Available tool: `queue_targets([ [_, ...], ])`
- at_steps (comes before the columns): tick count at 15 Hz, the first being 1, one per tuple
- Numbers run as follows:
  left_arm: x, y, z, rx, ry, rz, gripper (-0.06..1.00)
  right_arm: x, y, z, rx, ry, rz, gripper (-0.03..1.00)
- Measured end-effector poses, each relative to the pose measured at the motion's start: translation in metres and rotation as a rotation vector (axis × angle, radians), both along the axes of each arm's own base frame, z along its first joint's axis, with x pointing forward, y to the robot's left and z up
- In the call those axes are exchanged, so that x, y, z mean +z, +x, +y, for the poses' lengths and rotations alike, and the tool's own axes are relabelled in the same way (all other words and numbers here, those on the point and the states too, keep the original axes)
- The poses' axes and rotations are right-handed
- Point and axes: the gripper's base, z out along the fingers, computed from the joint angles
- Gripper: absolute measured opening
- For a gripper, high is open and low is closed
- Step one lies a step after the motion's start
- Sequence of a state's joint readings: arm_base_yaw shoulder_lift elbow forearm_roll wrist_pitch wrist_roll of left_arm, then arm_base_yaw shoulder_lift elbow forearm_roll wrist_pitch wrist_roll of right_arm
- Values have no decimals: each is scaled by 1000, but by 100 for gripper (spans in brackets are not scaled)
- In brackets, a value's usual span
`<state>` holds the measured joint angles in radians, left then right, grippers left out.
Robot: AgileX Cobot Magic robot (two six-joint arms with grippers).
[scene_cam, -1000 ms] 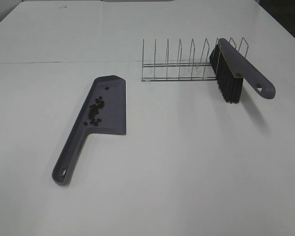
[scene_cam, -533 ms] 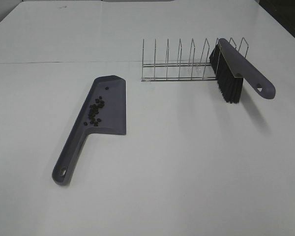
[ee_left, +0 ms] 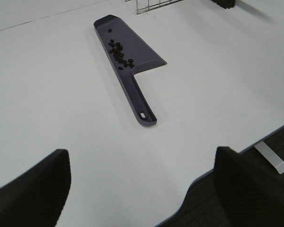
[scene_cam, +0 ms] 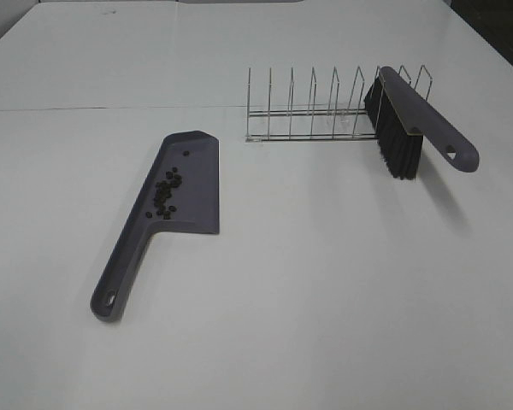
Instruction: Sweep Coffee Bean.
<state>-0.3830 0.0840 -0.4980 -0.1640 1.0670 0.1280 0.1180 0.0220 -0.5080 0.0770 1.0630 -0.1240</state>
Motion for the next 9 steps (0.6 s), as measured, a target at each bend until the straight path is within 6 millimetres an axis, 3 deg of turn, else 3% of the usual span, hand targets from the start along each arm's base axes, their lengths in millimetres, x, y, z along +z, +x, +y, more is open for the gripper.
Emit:
queue_targets([
  [5,0,-1,1,26,-3,-9,75,0,0,0,-5,1,0,80],
  [9,0,-6,2,255,-15,-65,75,0,0,1,-66,6,0,80],
])
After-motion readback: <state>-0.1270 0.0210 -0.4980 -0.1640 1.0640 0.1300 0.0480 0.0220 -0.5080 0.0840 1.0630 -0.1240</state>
